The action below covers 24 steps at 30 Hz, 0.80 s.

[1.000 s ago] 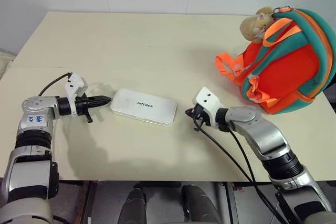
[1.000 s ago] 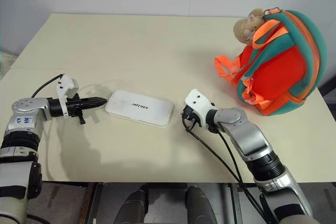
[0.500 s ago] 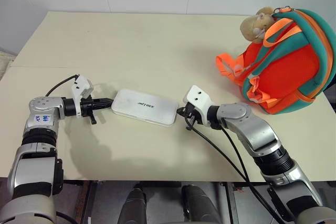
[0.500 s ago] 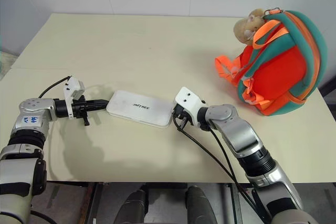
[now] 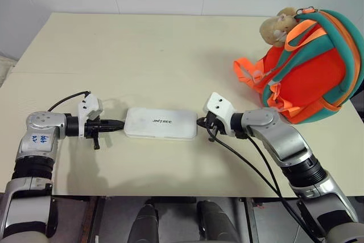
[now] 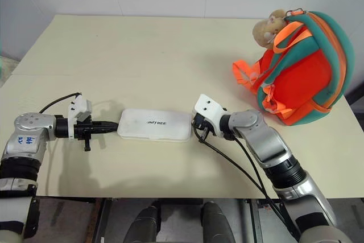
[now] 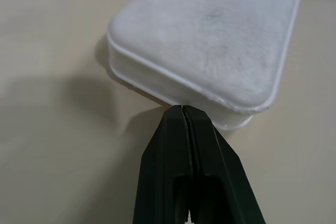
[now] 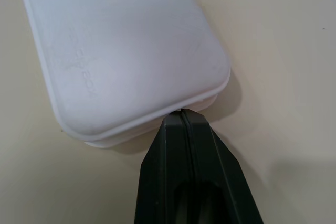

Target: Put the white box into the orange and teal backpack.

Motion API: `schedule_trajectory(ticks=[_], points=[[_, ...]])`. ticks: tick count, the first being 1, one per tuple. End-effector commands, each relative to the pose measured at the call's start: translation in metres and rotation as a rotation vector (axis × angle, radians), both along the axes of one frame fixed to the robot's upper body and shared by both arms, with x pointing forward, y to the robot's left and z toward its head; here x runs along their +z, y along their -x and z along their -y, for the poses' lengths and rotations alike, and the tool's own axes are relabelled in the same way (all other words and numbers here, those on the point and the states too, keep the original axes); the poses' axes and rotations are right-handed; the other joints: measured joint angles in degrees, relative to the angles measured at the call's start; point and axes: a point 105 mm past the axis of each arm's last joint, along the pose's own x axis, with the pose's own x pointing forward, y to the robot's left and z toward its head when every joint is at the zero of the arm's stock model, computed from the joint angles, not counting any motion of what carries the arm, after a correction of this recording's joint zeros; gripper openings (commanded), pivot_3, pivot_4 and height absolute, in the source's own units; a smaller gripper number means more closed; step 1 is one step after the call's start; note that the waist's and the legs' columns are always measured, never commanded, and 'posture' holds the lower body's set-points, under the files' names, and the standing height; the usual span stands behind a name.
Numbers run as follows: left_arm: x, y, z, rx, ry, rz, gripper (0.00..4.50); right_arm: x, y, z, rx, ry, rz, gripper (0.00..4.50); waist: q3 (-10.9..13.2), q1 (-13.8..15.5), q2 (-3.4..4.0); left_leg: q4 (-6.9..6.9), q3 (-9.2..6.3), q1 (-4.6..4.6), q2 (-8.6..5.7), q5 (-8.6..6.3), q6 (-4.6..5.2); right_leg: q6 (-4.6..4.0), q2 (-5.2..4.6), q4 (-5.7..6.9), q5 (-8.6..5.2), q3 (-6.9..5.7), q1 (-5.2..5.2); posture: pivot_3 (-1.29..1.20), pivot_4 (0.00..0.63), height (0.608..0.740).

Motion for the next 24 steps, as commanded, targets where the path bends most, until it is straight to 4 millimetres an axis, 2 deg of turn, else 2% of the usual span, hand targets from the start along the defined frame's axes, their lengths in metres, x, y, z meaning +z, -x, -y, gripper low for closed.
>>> schedule_trajectory(ticks=[1,14,24], points=[[0.002,0.013,0.018,-0.080,0.009,-0.017,0.04,0.009,0.020,-0.019,0.149,-0.015,0.025,0.00,0.00,0.00,0.00,0.00,0.00,0.01,0.00,0.00,0.00,-0.01,0.00,0.00,-0.01,0.00,0.01,0.00,0.150,0.740],[-0.008,0.037,0.015,-0.053,-0.020,-0.068,0.04,0.004,0.032,-0.010,0.183,0.026,-0.011,0.00,0.00,0.01,-0.01,-0.03,0.02,0.02,0.01,-0.01,0.00,-0.07,-0.01,-0.04,-0.04,0.02,0.00,0.00,0.150,0.740],[-0.004,0.041,0.003,-0.001,-0.043,-0.063,0.04,0.005,0.026,0.002,0.151,0.052,0.007,0.00,0.00,0.03,-0.01,-0.04,0.02,0.02,0.00,-0.01,0.00,-0.08,-0.02,-0.09,-0.04,0.02,0.00,0.00,0.150,0.740]])
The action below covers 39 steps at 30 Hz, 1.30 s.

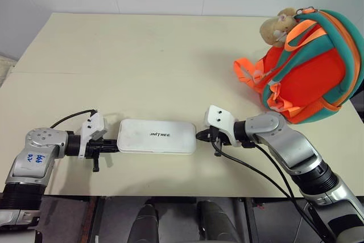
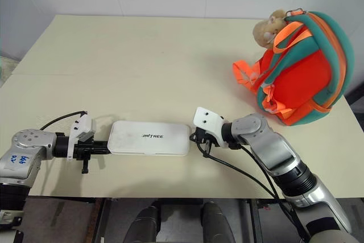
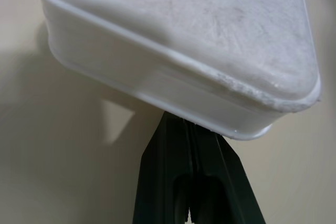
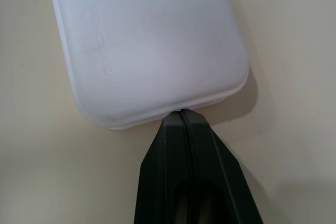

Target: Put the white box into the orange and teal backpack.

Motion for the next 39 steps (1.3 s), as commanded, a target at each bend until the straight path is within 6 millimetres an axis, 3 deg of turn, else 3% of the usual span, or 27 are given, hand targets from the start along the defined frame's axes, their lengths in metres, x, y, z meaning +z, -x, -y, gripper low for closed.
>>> schedule_trajectory(ticks=[1,12,16,19,24,30,32,35,39], points=[[0.009,0.001,-0.010,0.023,-0.016,0.028,0.04,0.011,0.000,0.003,0.012,-0.006,0.050,0.00,0.00,0.00,0.00,0.00,0.00,0.00,0.00,0.00,0.00,-0.01,0.00,0.00,0.00,0.00,0.00,0.00,0.150,0.740],[0.012,-0.002,-0.040,0.105,-0.136,0.005,0.04,0.010,-0.004,0.012,-0.013,0.010,0.057,0.00,0.00,-0.03,0.00,-0.06,0.01,-0.01,0.00,0.00,0.00,-0.05,-0.01,-0.11,-0.02,0.00,-0.01,0.00,0.150,0.740],[0.012,-0.005,-0.061,0.230,-0.183,-0.064,0.01,0.010,-0.004,0.017,-0.013,0.018,0.057,0.17,0.00,-0.01,0.00,-0.10,0.01,-0.01,0.00,0.00,0.00,-0.05,0.00,-0.14,-0.03,0.00,-0.01,0.00,0.150,0.740],[0.019,-0.008,-0.068,0.300,-0.169,-0.081,0.59,0.016,-0.006,0.024,-0.036,0.014,0.067,0.90,0.01,-0.15,0.02,-0.10,0.02,0.00,0.00,0.00,0.00,-0.05,0.00,-0.14,-0.03,0.00,-0.01,0.00,0.150,0.740],[0.055,-0.018,-0.055,0.344,0.036,0.026,2.05,0.023,-0.009,0.040,-0.084,0.029,0.083,2.55,0.02,0.03,0.01,-0.10,0.02,-0.03,0.01,-0.01,0.01,-0.05,-0.01,-0.13,-0.03,-0.01,-0.02,0.00,0.150,0.740],[0.063,-0.008,-0.051,0.368,0.128,0.002,3.77,0.025,-0.013,0.046,-0.127,0.023,0.109,4.44,0.02,-0.19,0.00,-0.13,0.04,-0.04,0.01,-0.01,0.00,-0.03,-0.03,-0.21,-0.02,0.00,-0.01,0.00,0.150,0.740],[0.068,-0.003,-0.047,0.368,0.220,-0.018,4.38,0.024,-0.015,0.046,-0.141,0.017,0.111,4.50,0.02,-0.25,0.00,-0.13,0.06,-0.03,0.01,-0.02,0.01,-0.02,-0.03,-0.20,-0.02,0.01,-0.02,0.00,0.150,0.740],[0.069,0.006,-0.040,0.351,0.360,-0.087,4.44,0.021,-0.015,0.044,-0.144,0.009,0.105,4.50,0.02,-0.06,0.00,-0.12,0.05,-0.03,0.01,-0.02,0.01,-0.03,-0.03,-0.20,-0.02,0.01,-0.03,0.00,0.150,0.740],[0.057,0.011,-0.046,0.394,0.464,-0.199,4.44,0.018,-0.019,0.043,-0.151,0.001,0.106,4.50,0.02,-0.05,0.00,-0.10,0.06,-0.03,0.01,-0.02,0.01,-0.02,-0.03,-0.20,-0.01,0.01,-0.02,0.00,0.150,0.740]])
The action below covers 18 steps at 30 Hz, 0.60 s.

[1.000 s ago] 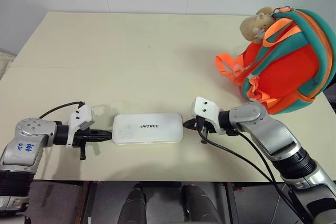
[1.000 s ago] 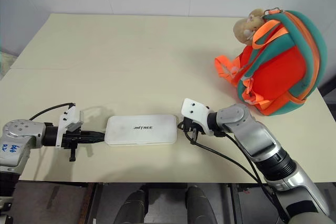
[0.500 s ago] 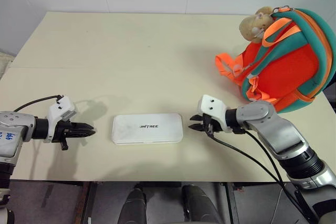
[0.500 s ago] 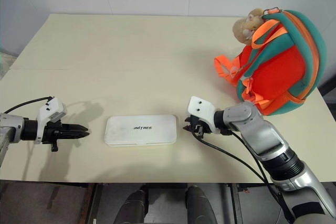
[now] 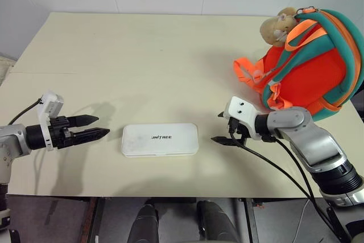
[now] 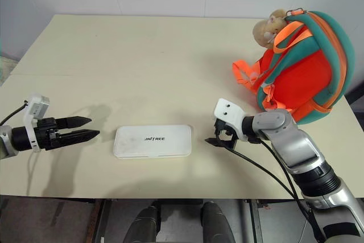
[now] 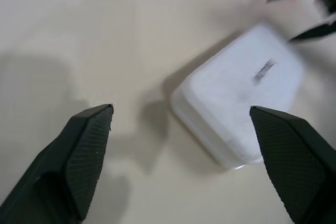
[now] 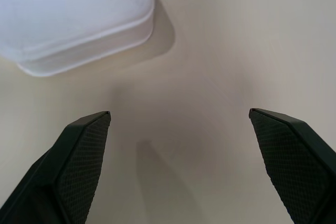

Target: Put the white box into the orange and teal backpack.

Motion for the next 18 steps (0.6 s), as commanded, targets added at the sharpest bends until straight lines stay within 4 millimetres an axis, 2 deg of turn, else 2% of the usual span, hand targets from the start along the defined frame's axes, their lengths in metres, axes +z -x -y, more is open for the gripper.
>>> schedule_trajectory(ticks=[1,5,9,15,18], points=[[0.003,0.005,-0.005,0.027,0.111,-0.028,4.44,0.006,-0.004,0.001,-0.006,-0.012,0.044,4.50,0.00,0.05,0.00,0.01,0.00,0.00,0.00,0.00,0.00,0.00,0.00,0.00,0.00,0.00,0.00,0.00,0.150,0.740],[0.001,0.003,-0.006,0.059,0.227,-0.065,4.44,0.003,-0.008,0.001,-0.018,-0.024,0.053,4.50,-0.01,0.08,-0.01,0.01,0.00,0.00,0.00,0.00,0.00,-0.01,0.00,-0.01,0.00,0.00,0.00,0.00,0.150,0.740],[-0.001,0.004,0.000,0.061,0.338,-0.179,4.44,-0.004,-0.009,0.002,-0.021,-0.020,0.042,4.50,-0.01,0.10,-0.02,0.00,-0.02,-0.01,0.00,0.00,0.00,0.01,0.00,0.00,0.00,-0.01,0.00,0.00,0.150,0.740],[-0.016,0.008,0.013,0.025,0.380,-0.327,4.44,-0.009,-0.012,0.000,-0.031,-0.025,0.042,4.50,-0.01,0.03,-0.02,0.01,-0.01,0.01,-0.01,0.00,0.00,0.02,-0.01,0.01,0.02,-0.01,0.01,0.00,0.150,0.740],[-0.024,0.004,0.016,0.024,0.400,-0.373,4.44,-0.010,-0.014,-0.005,-0.029,-0.030,0.053,4.50,-0.01,0.03,-0.01,0.00,-0.01,0.01,-0.01,0.00,-0.01,0.02,-0.01,0.01,0.02,-0.01,0.01,0.00,0.150,0.740]])
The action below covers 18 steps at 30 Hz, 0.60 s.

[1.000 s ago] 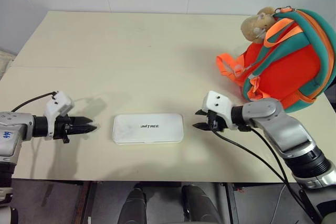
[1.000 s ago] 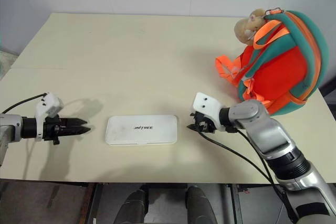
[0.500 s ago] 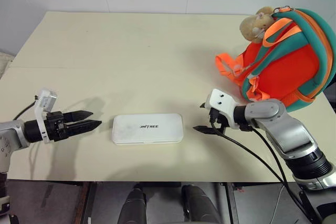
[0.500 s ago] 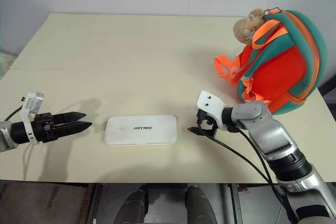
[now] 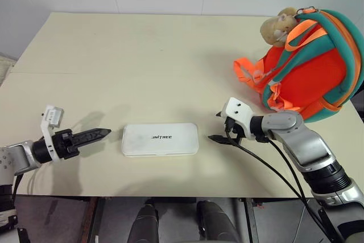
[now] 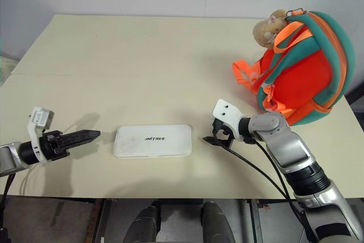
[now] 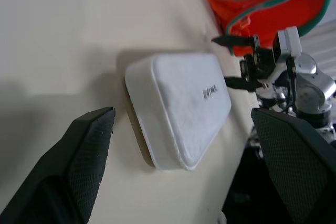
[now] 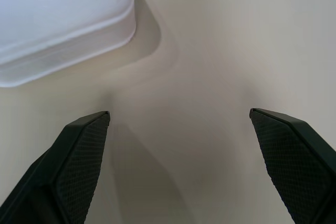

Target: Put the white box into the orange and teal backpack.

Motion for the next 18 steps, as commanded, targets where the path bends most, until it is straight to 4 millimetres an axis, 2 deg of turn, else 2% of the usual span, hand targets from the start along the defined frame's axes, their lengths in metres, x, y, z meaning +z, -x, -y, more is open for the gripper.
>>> schedule_trajectory(ticks=[1,5,11,18], points=[[0.001,-0.003,0.004,-0.015,0.045,-0.019,4.44,0.006,-0.002,-0.008,0.016,-0.012,0.047,4.50,0.00,-0.02,0.00,0.00,0.00,0.01,0.00,0.00,0.00,0.00,0.00,0.01,0.00,0.00,0.00,0.00,0.150,0.740],[-0.007,-0.008,0.006,-0.029,0.000,-0.040,4.44,0.007,-0.002,-0.010,0.021,-0.017,0.055,4.50,-0.01,0.10,-0.01,0.01,0.00,0.01,-0.01,0.01,-0.01,0.01,-0.01,0.01,0.00,0.00,0.01,0.00,0.150,0.740],[-0.002,-0.015,0.013,-0.057,0.019,-0.026,4.44,0.006,-0.002,-0.016,0.039,-0.023,0.063,4.50,-0.01,0.15,-0.01,0.01,0.00,0.01,-0.01,0.01,-0.02,0.01,0.00,0.01,0.01,0.00,0.01,0.00,0.150,0.740],[-0.004,-0.018,0.033,-0.135,0.044,-0.048,4.44,0.007,-0.002,-0.021,0.058,-0.028,0.069,4.50,-0.01,0.13,-0.02,0.01,-0.01,0.00,-0.01,0.01,-0.02,0.02,0.00,0.02,0.01,-0.01,0.01,0.00,0.150,0.740]])
